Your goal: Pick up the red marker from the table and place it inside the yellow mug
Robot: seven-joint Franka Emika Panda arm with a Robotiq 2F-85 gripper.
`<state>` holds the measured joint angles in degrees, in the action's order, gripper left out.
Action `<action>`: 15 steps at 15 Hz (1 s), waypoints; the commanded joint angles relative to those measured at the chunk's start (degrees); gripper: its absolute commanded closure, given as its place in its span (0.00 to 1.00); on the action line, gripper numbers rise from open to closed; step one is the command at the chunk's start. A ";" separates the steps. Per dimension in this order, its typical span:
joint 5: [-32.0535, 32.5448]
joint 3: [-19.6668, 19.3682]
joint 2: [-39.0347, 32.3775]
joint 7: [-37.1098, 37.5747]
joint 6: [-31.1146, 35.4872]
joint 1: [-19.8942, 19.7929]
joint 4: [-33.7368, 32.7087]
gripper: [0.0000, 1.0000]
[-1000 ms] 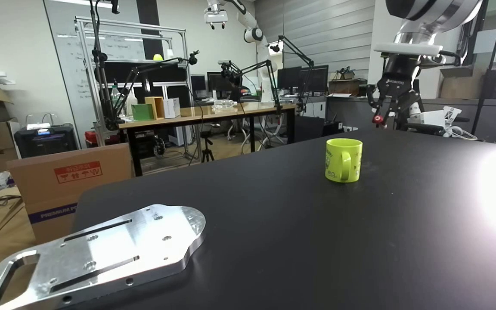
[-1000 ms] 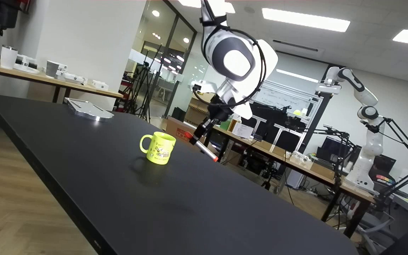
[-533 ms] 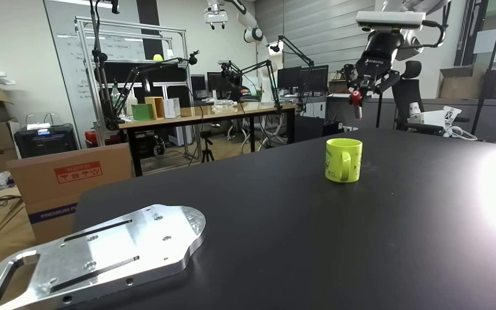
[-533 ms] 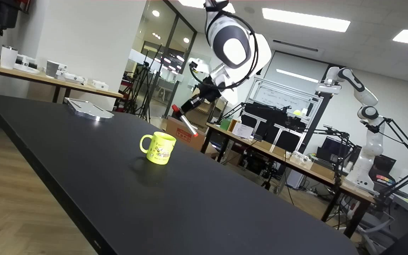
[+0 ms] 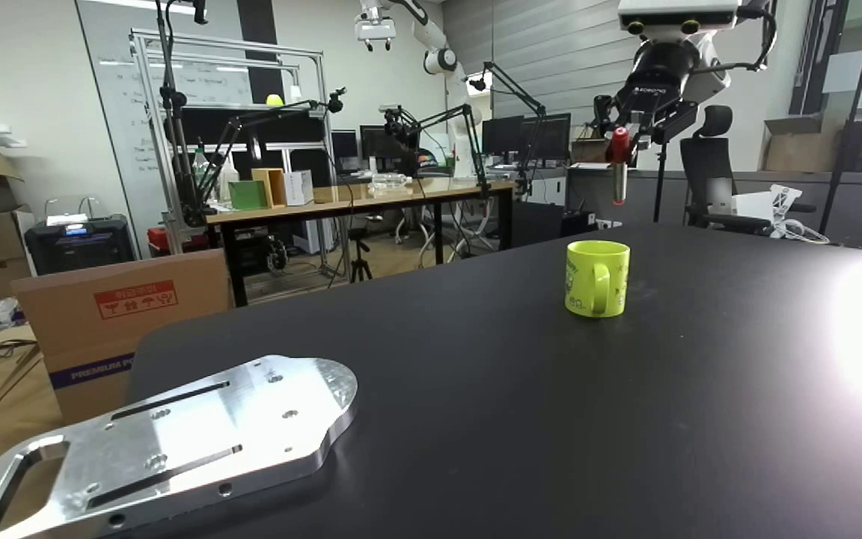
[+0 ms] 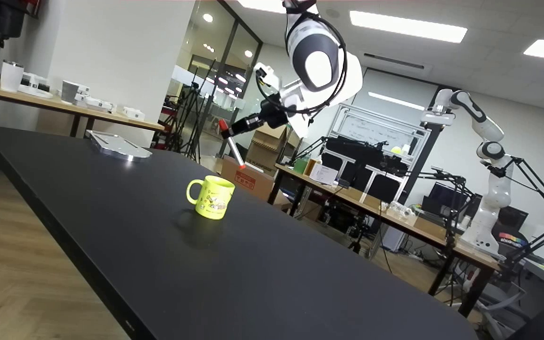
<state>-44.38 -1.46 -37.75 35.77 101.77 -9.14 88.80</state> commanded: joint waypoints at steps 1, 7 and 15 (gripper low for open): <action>-2.01 -0.53 -3.97 -0.09 -3.44 -0.11 -4.21 0.94; -1.25 -1.44 -4.22 -0.45 -1.65 1.02 -2.37 0.78; -2.00 -1.00 -4.63 -0.93 -2.97 0.44 -3.36 0.94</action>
<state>-45.13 -2.01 -41.88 35.34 100.39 -8.78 86.39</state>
